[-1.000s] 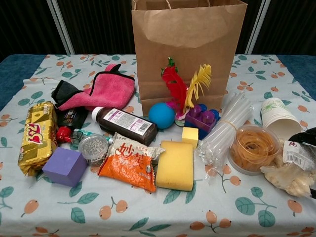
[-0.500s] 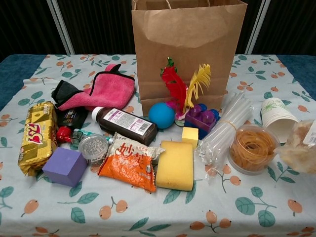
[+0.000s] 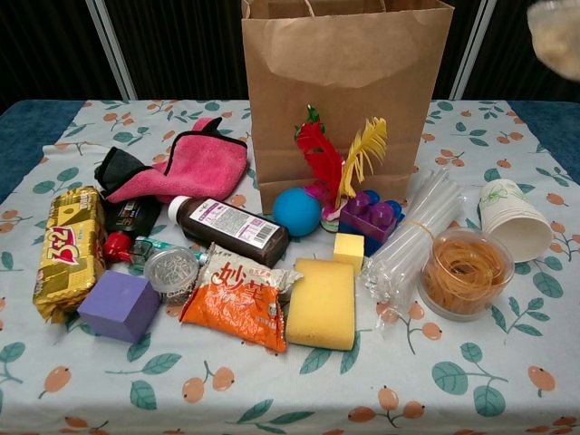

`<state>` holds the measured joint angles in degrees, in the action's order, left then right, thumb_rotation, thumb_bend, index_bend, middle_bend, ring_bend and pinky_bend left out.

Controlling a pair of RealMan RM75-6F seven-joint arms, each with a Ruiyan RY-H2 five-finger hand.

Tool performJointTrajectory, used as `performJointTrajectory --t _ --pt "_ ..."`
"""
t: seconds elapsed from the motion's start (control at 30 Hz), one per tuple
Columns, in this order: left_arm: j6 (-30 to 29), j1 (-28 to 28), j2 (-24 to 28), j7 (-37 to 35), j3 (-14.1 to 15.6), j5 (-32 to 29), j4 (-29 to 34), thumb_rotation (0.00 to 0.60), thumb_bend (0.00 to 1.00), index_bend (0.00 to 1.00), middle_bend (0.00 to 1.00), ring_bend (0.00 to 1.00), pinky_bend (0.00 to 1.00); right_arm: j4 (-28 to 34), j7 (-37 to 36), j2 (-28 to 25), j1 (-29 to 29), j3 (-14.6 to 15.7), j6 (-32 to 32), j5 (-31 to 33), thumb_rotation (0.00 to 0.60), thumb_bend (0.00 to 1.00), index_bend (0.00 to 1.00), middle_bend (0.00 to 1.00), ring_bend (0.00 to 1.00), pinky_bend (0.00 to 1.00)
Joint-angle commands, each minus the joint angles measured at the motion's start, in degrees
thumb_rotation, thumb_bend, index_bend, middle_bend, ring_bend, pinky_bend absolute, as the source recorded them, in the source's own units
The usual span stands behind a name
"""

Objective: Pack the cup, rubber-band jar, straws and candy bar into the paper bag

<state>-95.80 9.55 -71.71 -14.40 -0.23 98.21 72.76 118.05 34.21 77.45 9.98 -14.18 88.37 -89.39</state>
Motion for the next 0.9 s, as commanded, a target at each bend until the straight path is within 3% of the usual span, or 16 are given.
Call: performJointTrajectory --t 0.03,0.23,0.4,0.53,0.67,0.9 --pt "0.4 0.4 0.2 0.0 -0.2 -0.1 0.1 0.6 0.03 0.16 0.16 0.08 0.2 2.9 8.0 3.1 8.4 -8.8 -4.7 6.2 0.6 0.22 0.46 0.38 0.21 0.05" --pt "1.3 1.2 0.3 -0.3 -0.8 -0.6 -0.1 0.6 0.03 0.16 0.16 0.08 0.2 -4.6 16.4 10.3 20.1 -18.3 -7.3 14.4 0.6 0.22 0.46 0.38 0.21 0.05" --pt "2.2 1.8 0.3 -1.0 -1.0 -1.0 -0.9 0.6 0.03 0.16 0.16 0.08 0.2 -13.7 19.4 14.6 26.9 -21.7 -7.1 17.9 0.6 0.22 0.46 0.38 0.21 0.05" --pt "2.6 2.3 0.5 -1.6 -1.2 -1.2 -1.1 0.6 0.03 0.16 0.16 0.08 0.2 -20.1 20.8 16.3 30.4 -21.8 -7.3 19.8 0.6 0.22 0.46 0.38 0.21 0.05" --pt "2.4 2.7 0.7 -1.9 -1.6 -1.3 -0.8 0.6 0.03 0.16 0.16 0.08 0.2 -24.8 22.2 17.0 32.5 -20.0 -8.2 21.1 0.6 0.22 0.46 0.38 0.21 0.05" --pt "2.5 2.7 0.5 -2.2 -1.7 -1.7 -1.1 0.6 0.03 0.16 0.16 0.08 0.2 -26.3 22.2 17.5 34.3 -16.8 -9.0 22.2 0.6 0.22 0.46 0.37 0.21 0.05"
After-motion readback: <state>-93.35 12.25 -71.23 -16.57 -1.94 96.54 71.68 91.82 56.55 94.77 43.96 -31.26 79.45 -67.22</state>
